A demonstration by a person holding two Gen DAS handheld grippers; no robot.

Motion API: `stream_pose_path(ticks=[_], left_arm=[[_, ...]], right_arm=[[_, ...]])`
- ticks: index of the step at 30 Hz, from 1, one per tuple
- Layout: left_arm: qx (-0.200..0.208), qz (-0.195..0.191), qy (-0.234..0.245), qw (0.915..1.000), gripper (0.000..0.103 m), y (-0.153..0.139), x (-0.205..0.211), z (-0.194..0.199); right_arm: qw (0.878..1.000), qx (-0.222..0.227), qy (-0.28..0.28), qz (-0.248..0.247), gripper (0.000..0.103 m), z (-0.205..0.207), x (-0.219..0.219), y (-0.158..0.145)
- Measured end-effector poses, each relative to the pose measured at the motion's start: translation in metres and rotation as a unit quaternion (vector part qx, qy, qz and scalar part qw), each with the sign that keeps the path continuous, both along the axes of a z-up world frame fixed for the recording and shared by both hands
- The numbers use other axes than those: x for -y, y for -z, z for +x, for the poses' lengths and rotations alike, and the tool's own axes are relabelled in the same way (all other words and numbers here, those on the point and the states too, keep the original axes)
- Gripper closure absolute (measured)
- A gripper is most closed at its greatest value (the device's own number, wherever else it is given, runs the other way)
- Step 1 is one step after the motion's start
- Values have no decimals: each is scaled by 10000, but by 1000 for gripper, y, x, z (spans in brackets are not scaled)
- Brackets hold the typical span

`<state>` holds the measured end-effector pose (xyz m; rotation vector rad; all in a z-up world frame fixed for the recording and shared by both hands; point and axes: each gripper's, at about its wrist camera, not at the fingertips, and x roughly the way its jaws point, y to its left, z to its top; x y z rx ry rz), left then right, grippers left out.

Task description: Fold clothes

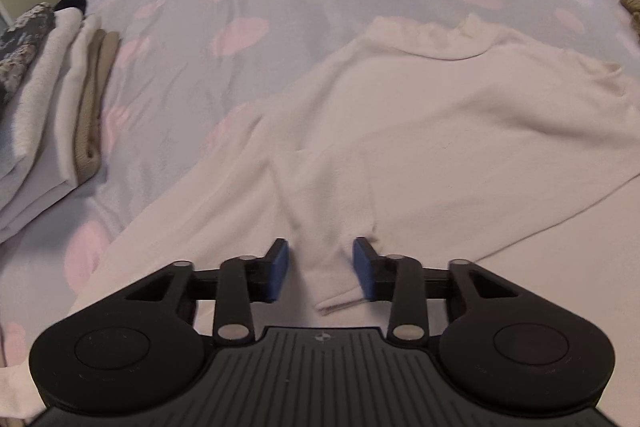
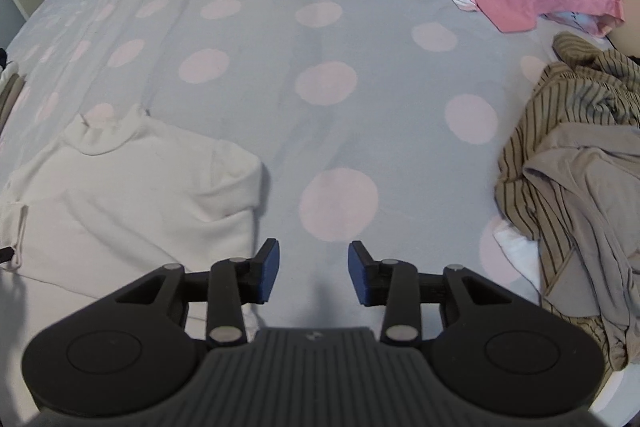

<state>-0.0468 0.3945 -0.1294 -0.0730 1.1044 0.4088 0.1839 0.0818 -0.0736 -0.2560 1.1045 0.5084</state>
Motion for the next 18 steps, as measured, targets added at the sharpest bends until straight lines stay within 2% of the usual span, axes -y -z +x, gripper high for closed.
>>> stream_pose_path(ticks=[2,6,14,18], left_arm=[[-74,226,-71,9997,80,-4,-2,-2],[-269,415,-591,9970,80,-15,-20,-15],[-49,515,-1753,9832,80,-36,-82,-63],[146,439,-1943,9798,80,-44,-93,-70]], right_arm=[[10000,-6,38,-16,62,3,5,1],[10000,46,65,-27,59,5,8,-1],[9999,78,98,-56,55,7,9,0],[9997,83,211,-28,55,9,7,3]])
